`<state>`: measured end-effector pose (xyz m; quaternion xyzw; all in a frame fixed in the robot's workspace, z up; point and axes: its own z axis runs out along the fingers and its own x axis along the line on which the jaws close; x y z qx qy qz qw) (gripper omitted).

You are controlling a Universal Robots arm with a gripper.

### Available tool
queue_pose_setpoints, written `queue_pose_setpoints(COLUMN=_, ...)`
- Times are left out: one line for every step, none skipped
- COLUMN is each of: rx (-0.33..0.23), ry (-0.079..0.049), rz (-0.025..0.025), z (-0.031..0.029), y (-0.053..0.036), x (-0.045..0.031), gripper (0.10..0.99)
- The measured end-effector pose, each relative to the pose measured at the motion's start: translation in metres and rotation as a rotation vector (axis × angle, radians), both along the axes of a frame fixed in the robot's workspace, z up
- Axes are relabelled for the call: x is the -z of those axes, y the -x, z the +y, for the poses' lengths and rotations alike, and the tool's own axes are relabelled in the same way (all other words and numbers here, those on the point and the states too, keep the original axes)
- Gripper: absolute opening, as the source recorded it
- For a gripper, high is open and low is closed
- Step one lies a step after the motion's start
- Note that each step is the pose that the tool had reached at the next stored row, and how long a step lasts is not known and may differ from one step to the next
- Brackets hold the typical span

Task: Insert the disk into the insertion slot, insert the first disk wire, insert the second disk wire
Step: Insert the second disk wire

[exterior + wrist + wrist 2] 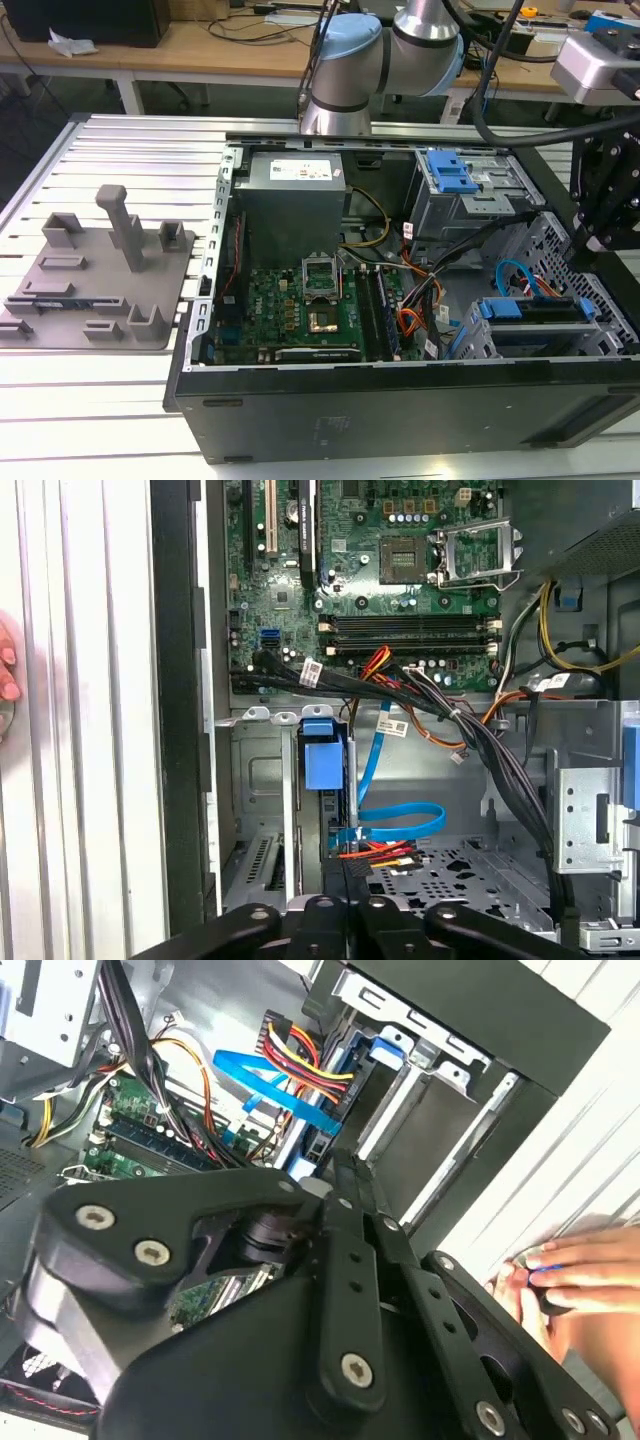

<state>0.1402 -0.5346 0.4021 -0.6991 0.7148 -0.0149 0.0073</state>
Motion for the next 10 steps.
queue_pose_setpoints(rx=0.0, ry=0.0, rz=-0.0001, z=0.0, y=0.0001, x=-0.0001, gripper=0.106)
queue_pose_setpoints(rx=0.0, ry=0.0, rz=-0.0002, z=0.0, y=0.0001, x=-0.0001, gripper=0.106)
queue_pose_setpoints(rx=0.0, ry=0.0, rz=-0.0002, z=0.0, y=0.0001, x=-0.0001, gripper=0.106)
queue_pose_setpoints(rx=0.0, ry=0.0, rz=-0.0003, z=0.0, y=0.0001, x=-0.0001, gripper=0.106)
queue_pose_setpoints(rx=0.0, ry=0.0, rz=-0.0005, z=0.0, y=0.0002, x=-0.0002, gripper=0.106)
queue_pose_setpoints(rx=0.0, ry=0.0, rz=-0.0005, z=0.0, y=0.0002, x=-0.0002, gripper=0.106)
queue_pose_setpoints(rx=0.0, ry=0.0, rz=-0.0006, z=0.0, y=0.0003, x=-0.0002, gripper=0.106)
queue_pose_setpoints(rx=0.0, ry=0.0, rz=-0.0006, z=0.0, y=0.0003, x=-0.0002, gripper=0.106)
queue_pose_setpoints(rx=0.0, ry=0.0, rz=-0.0007, z=0.0, y=0.0003, x=-0.0002, gripper=0.106)
queue_pose_setpoints(rx=0.0, ry=0.0, rz=-0.0008, z=0.0, y=0.0004, x=-0.0002, gripper=0.106)
